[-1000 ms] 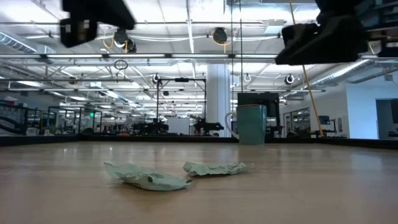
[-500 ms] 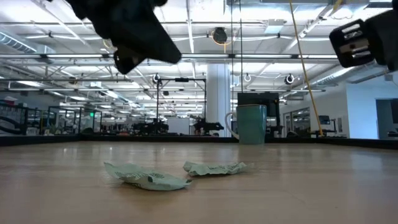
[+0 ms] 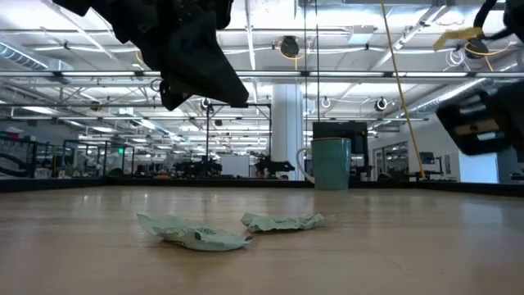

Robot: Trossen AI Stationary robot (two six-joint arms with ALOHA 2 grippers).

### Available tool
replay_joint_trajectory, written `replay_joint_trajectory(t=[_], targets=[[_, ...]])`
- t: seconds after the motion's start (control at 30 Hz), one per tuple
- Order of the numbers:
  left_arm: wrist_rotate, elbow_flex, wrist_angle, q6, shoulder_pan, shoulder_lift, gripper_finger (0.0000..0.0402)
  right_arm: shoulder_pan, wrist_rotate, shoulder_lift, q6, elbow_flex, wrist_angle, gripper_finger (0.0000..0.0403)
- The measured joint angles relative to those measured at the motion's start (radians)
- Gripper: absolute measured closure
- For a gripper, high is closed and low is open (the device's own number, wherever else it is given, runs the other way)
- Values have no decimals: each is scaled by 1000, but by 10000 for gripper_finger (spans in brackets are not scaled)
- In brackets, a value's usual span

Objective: Pick and place Stevia / Truvia into bins
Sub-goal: Put the stevia packet into the transparent container

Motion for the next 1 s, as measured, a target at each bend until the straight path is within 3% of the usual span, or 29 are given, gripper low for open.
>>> replay_joint_trajectory(t=[0.17, 0.4, 0.53, 0.67, 0.77, 0.93, 1.0], targets=[[0, 0, -2, 0, 0, 0, 383, 0, -37, 94, 32, -2, 70, 287], [1, 0, -1, 3, -1, 0, 395, -4, -37, 96, 25, 0, 57, 296], [0, 0, 1, 3, -1, 0, 377, -14, -41, 85, 19, 0, 25, 318], [0, 0, 5, 3, -1, 0, 370, -36, -68, 84, -14, 0, 22, 366], [-3, 0, 17, 7, -1, 0, 375, -55, -65, 64, -91, -1, 9, 396], [-35, 0, 69, -17, -1, 0, 392, -126, -54, -31, -266, -2, 12, 397], [-37, 0, 100, -14, -1, 0, 397, -165, 20, -79, -348, -2, 9, 400]])
